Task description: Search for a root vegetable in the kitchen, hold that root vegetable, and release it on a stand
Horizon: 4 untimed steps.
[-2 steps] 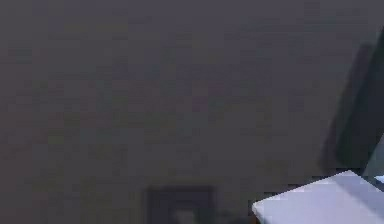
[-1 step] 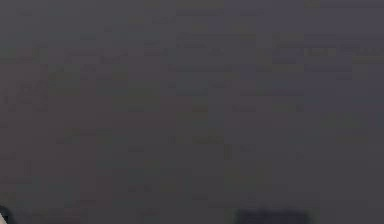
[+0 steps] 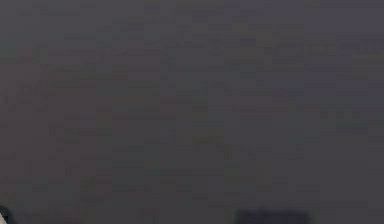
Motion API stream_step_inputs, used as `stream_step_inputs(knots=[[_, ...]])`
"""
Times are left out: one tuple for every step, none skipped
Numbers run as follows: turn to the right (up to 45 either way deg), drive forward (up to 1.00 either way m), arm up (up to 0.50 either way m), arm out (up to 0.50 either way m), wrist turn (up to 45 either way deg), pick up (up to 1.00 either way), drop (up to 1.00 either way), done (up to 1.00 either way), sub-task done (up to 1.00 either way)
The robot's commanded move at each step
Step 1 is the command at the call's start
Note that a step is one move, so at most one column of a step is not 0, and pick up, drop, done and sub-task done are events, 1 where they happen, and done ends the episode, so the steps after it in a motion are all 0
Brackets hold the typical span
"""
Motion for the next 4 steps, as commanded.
stream_step_inputs(knots=[[0.0,0.0,0.0,0.0,45.0,0.0,0.0,0.0,0.0],[0.0,0.0,0.0,0.0,45.0,0.0,0.0,0.0,0.0],[0.0,0.0,0.0,0.0,45.0,0.0,0.0,0.0,0.0],[0.0,0.0,0.0,0.0,0.0,0.0,1.0,0.0,0.0]])
